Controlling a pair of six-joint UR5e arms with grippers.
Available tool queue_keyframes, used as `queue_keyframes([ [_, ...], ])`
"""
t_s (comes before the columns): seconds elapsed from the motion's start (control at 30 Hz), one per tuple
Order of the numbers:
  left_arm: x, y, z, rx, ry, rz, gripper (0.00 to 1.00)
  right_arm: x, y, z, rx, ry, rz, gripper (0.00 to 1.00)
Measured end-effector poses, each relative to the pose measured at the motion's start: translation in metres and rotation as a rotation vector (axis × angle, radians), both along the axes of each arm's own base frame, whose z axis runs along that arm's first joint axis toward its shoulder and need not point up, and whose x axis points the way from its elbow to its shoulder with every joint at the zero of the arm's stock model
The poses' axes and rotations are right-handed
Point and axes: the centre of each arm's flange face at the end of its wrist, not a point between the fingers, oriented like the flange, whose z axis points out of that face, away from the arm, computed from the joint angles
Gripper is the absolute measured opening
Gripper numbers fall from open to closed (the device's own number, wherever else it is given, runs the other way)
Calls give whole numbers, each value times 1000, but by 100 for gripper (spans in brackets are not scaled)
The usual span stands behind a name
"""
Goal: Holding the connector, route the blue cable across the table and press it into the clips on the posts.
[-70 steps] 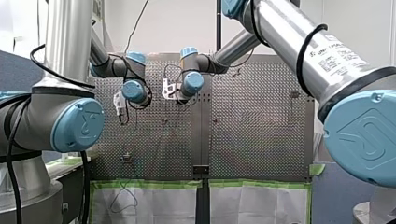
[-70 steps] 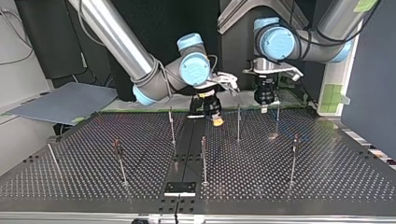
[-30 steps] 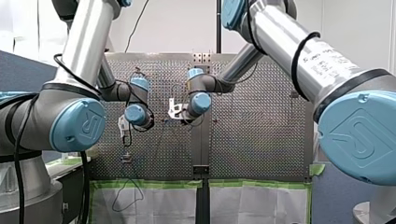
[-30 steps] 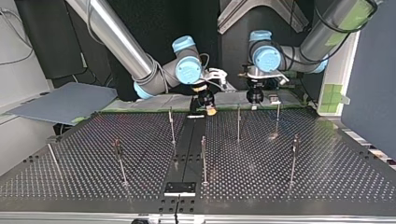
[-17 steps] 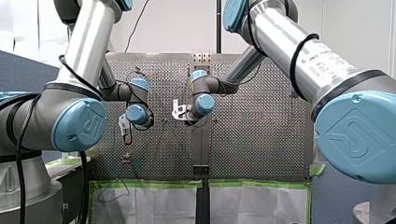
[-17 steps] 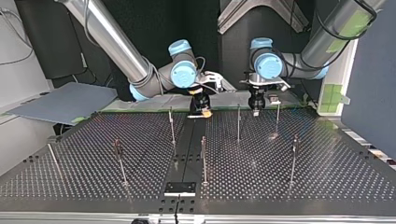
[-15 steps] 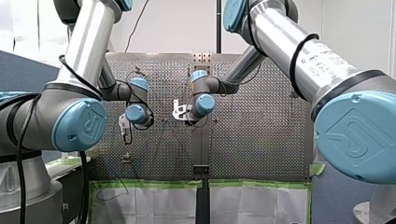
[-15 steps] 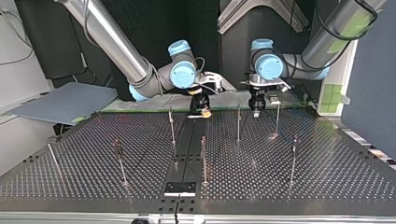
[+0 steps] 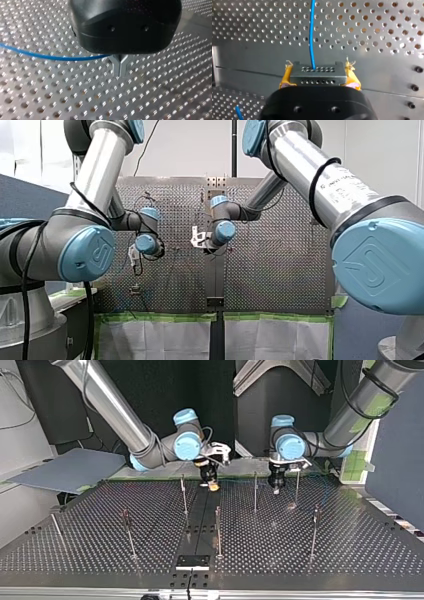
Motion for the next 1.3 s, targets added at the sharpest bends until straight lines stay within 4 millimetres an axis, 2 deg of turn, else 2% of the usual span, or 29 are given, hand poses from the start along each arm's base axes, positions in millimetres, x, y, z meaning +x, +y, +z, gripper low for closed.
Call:
queue_keyframes([
  [0.27, 23, 4, 18, -19, -58, -18, 0, -6, -19, 10, -12, -21, -7, 0],
  [0.5, 27, 5, 22, -24, -67, -20, 0, -11, -28, 13, -15, -28, -14, 0],
  [0.57, 27, 6, 22, -25, -65, -19, 14, -11, -29, 14, -16, -30, -12, 0],
  [0.6, 27, 6, 22, -25, -63, -19, 14, -11, -30, 14, -17, -31, -12, 0],
  [0.63, 27, 6, 22, -25, -62, -18, 21, -11, -31, 15, -17, -32, -12, 0],
  [0.67, 27, 6, 21, -25, -59, -17, 36, -11, -31, 15, -18, -33, -12, 0],
  [0.7, 26, 6, 21, -24, -57, -16, 36, -11, -32, 16, -18, -33, -12, 0],
  [0.77, 25, 7, 20, -23, -49, -8, 61, -12, -32, 16, -19, -34, -13, 0],
  [0.8, 25, 7, 20, -23, -44, -4, 61, -12, -32, 16, -19, -34, -13, 0],
  [0.83, 24, 8, 19, -22, -38, 0, 83, -12, -33, 16, -20, -34, -13, 0],
  [0.87, 23, 8, 19, -20, -31, 6, 92, -12, -32, 16, -19, -34, -13, 0],
  [0.9, 22, 8, 18, -19, -25, 10, 92, -12, -33, 16, -19, -34, -13, 0],
  [0.93, 22, 8, 18, -18, -20, 13, 100, -12, -33, 16, -19, -34, -13, 0],
  [1.3, 9, 1, 12, 24, 70, 3, 100, -13, -35, 16, -18, -36, -16, 0],
])
